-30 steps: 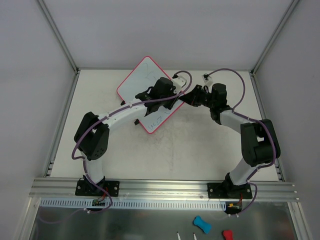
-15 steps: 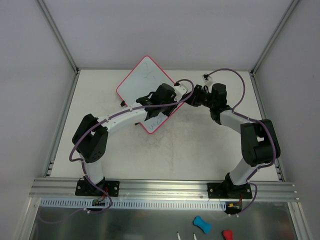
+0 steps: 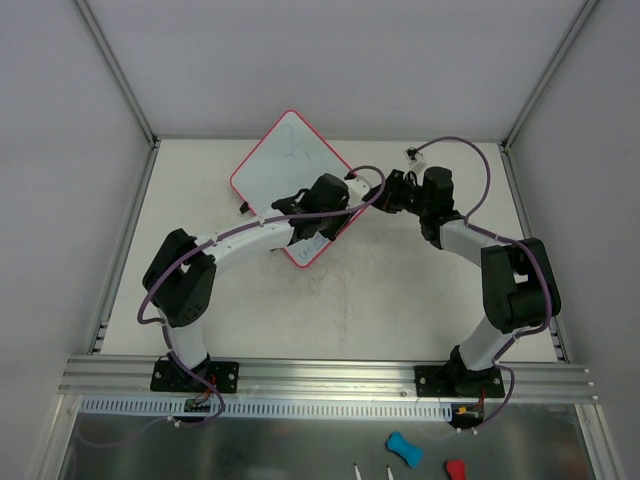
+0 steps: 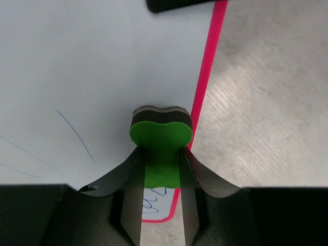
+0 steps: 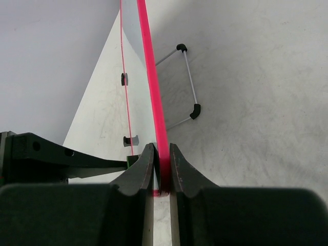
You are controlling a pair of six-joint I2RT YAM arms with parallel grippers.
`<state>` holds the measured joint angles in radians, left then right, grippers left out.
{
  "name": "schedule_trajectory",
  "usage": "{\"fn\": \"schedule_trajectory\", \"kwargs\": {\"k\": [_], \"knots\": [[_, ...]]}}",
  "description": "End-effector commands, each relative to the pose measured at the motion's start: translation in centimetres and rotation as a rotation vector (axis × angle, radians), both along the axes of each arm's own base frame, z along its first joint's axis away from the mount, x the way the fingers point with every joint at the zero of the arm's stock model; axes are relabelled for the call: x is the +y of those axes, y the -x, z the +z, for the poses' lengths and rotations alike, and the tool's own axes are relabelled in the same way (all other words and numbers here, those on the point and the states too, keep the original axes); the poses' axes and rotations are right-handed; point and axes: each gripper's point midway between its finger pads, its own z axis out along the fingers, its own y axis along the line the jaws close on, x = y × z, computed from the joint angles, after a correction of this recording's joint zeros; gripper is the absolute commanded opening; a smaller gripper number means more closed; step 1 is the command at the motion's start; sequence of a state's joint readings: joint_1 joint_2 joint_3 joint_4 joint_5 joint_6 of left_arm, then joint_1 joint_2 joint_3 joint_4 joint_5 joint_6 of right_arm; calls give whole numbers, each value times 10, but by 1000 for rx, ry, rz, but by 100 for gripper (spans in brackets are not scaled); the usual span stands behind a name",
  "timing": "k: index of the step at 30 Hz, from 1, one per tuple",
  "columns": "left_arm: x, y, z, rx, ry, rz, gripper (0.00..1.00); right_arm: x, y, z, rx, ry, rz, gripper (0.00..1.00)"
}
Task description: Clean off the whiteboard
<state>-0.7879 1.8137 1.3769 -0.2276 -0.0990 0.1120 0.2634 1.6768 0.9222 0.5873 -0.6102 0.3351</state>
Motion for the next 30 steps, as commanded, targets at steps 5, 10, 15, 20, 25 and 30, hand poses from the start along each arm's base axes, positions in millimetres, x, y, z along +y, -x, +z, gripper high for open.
{"fn": "schedule_trajectory", "kwargs": {"k": [5, 10, 15, 20, 25, 30], "knots": [[81, 29, -81, 226, -247, 184, 0, 26, 12, 23, -106, 7, 98, 0], [102, 5, -56, 174, -189, 331, 0, 25, 11, 24, -108, 7, 94, 0], [112, -19, -35, 133, -128, 427, 0, 25, 11, 25, -109, 5, 92, 0], [115, -41, -24, 147, 19, 500, 0, 25, 11, 26, -110, 5, 93, 0], [135, -67, -20, 211, 215, 582, 0, 25, 12, 26, -111, 5, 95, 0], [143, -78, -28, 270, 349, 597, 0, 25, 12, 26, -111, 5, 95, 0]]}}
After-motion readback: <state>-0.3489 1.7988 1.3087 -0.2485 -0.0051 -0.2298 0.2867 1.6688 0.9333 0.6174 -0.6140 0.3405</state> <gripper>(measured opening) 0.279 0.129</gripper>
